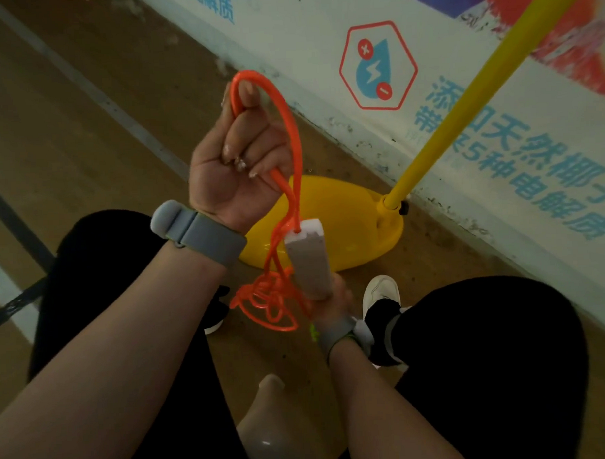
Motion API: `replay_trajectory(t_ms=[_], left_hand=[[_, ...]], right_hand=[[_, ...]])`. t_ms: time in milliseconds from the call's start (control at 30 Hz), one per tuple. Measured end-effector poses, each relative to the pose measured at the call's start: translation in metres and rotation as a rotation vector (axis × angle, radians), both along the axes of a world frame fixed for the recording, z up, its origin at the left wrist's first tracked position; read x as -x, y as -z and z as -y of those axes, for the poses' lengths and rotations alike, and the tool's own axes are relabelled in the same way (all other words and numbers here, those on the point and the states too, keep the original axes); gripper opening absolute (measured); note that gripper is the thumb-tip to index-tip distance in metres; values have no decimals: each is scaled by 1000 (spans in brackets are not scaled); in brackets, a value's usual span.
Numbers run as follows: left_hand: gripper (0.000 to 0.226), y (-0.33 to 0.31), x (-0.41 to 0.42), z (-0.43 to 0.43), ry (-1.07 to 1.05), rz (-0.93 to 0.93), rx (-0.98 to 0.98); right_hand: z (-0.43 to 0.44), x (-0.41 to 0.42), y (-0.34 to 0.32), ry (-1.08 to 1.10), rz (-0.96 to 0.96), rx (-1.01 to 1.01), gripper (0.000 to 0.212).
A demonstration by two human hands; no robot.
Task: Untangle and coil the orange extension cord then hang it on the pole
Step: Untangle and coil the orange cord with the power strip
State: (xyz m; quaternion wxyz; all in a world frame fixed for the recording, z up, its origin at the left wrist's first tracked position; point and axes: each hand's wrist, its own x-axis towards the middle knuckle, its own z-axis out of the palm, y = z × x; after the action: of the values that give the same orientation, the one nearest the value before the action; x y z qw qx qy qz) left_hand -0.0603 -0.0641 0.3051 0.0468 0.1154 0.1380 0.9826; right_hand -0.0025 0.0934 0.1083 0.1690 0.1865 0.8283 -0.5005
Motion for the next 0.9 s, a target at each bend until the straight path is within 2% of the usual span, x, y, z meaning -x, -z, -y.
replay_trajectory(t_ms=[100, 200, 333, 400, 500, 600, 667, 733, 767, 833, 900], left_hand=[[29, 7, 4, -2, 27, -26, -138], [38, 9, 7, 2, 29, -12, -205], [38, 14, 11, 12, 1, 37, -210], [40, 18, 17, 18, -32, 69, -221], [39, 28, 24, 24, -123, 161, -194], [34, 36, 25, 27, -168, 254, -175], [34, 38, 26, 25, -169, 289, -126], [35, 41, 24, 16, -134, 328, -40], [35, 43, 22, 9, -100, 344, 11], [37, 50, 15, -9, 13, 345, 88], [35, 51, 10, -25, 149, 292, 147]], right_hand=[[13, 7, 2, -105, 97, 270, 12], [14, 14, 10, -156, 87, 341, 42], [10, 19, 5, -130, 114, 394, 60], [6, 20, 5, -97, 97, 462, 60], [3, 20, 4, 83, 48, 572, 48], [-3, 29, -1, 333, 82, 836, 35], [-7, 38, -10, 407, 86, 943, 28], [-12, 46, -13, 453, 18, 875, 18], [-14, 49, -12, 476, -2, 829, 19], [-16, 49, -9, 488, 64, 748, 23], [-10, 43, -7, 477, 155, 701, 19]])
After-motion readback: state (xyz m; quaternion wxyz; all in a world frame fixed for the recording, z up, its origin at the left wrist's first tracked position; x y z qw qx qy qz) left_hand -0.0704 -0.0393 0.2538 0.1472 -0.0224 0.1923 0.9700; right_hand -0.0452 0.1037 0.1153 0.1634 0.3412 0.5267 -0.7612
